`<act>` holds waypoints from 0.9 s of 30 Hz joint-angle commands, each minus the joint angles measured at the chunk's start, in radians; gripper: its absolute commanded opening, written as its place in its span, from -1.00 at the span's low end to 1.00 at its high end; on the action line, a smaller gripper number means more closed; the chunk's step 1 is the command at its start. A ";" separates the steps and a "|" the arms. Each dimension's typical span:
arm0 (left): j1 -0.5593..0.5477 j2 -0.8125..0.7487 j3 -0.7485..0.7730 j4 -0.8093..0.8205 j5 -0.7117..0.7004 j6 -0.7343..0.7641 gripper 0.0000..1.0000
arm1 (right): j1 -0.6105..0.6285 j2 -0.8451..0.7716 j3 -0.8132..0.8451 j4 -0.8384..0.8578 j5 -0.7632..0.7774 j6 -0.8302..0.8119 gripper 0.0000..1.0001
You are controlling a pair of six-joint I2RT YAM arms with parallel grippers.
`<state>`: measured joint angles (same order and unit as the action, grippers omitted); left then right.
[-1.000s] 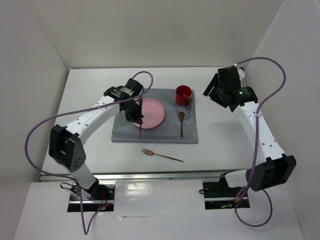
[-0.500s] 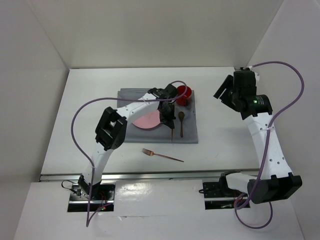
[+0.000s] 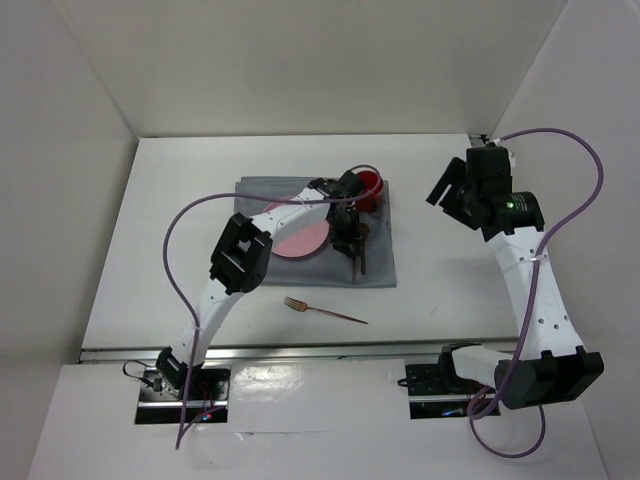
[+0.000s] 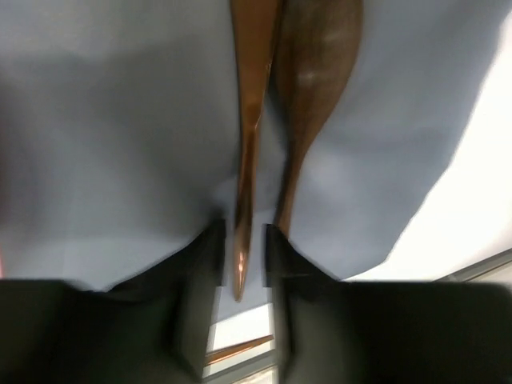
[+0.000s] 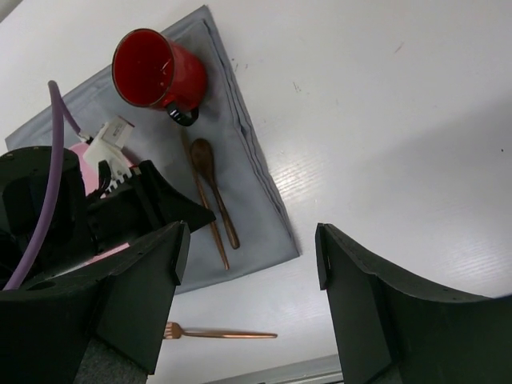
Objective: Set the dinner table for one person
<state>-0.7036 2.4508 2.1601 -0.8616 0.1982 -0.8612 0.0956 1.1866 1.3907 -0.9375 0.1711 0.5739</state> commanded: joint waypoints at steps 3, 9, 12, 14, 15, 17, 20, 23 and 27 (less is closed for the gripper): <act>0.000 -0.128 -0.060 0.007 0.017 0.027 0.02 | -0.007 -0.015 -0.033 0.015 -0.074 -0.107 0.52; -0.019 -0.335 -0.103 -0.059 -0.009 0.089 0.24 | 0.036 -0.068 -0.191 0.113 -0.241 -0.181 0.52; -0.004 -0.454 -0.152 -0.118 -0.087 0.114 0.24 | 0.131 -0.081 -0.255 0.161 -0.271 -0.181 0.52; 0.024 -0.524 -0.248 -0.131 -0.117 0.114 0.13 | 0.224 -0.068 -0.286 0.170 -0.271 -0.157 0.52; 0.073 -0.559 -0.290 -0.131 -0.117 0.114 0.09 | 0.258 -0.046 -0.286 0.181 -0.259 -0.157 0.50; 0.127 -0.663 -0.409 -0.122 -0.117 0.123 0.06 | 0.370 -0.010 -0.297 0.190 -0.243 -0.143 0.44; 0.239 -0.774 -0.526 -0.088 -0.152 0.145 0.06 | 0.522 0.100 -0.282 0.200 -0.205 -0.155 0.40; 0.358 -0.799 -0.649 -0.048 -0.109 0.172 0.06 | 0.622 0.244 -0.249 0.200 -0.193 -0.221 0.30; 0.440 -0.780 -0.698 -0.016 -0.077 0.208 -0.11 | 0.763 0.378 -0.237 0.239 -0.142 -0.304 0.17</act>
<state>-0.2691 1.6657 1.4662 -0.9134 0.0837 -0.7059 0.7948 1.5345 1.1133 -0.7433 -0.0307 0.3466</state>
